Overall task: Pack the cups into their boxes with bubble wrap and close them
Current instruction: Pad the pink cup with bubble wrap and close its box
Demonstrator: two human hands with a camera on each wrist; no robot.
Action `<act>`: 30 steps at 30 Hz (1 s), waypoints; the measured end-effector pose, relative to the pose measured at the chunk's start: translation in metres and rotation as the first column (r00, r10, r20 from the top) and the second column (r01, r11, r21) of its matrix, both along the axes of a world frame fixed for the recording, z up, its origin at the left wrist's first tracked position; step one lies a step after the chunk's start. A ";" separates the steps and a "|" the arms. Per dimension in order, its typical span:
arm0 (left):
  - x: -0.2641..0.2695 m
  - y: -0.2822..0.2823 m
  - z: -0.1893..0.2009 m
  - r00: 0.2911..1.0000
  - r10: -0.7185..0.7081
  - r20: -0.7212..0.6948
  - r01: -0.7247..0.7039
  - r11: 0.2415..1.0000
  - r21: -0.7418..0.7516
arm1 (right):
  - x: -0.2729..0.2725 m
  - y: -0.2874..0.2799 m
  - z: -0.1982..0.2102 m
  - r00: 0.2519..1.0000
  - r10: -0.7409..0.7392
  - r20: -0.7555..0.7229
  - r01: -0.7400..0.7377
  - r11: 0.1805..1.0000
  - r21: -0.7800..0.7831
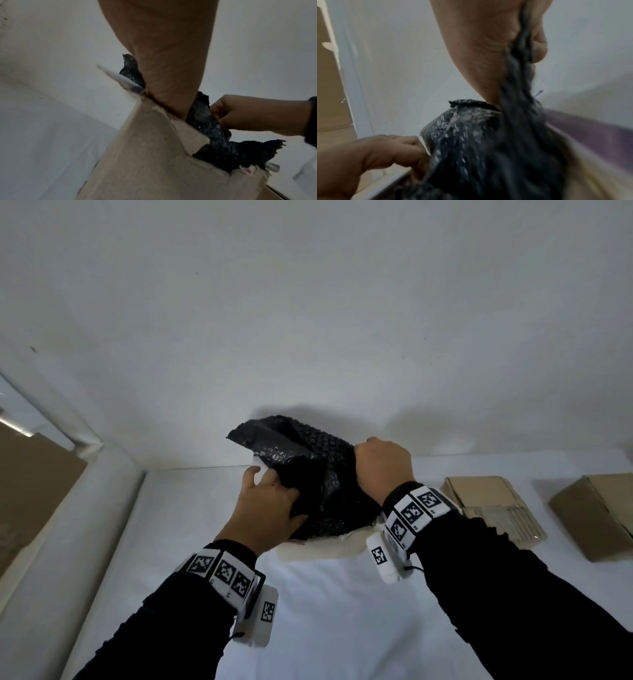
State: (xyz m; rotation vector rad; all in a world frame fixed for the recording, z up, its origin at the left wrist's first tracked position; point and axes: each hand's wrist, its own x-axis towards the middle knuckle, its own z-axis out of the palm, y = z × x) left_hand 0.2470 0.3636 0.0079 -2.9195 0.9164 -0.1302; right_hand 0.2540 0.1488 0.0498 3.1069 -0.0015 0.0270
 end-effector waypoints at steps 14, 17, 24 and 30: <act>0.019 0.005 -0.019 0.982 -0.073 -0.174 0.063 0.996 -0.065 | 0.003 0.019 -0.036 0.945 0.273 -0.178 -0.264 0.962 0.070; 0.024 0.004 -0.017 0.983 -0.053 -0.176 0.051 0.999 -0.017 | 0.008 0.028 -0.034 0.922 0.221 -0.316 -0.219 0.975 0.045; 0.035 0.003 -0.014 0.976 -0.106 -0.188 0.089 0.991 -0.097 | 0.020 0.026 -0.020 0.956 0.233 -0.177 -0.210 0.968 0.138; 0.038 0.008 -0.009 0.976 0.183 0.119 -0.045 0.702 -0.711 | 0.026 0.011 -0.032 0.952 0.085 0.294 -0.181 0.932 0.315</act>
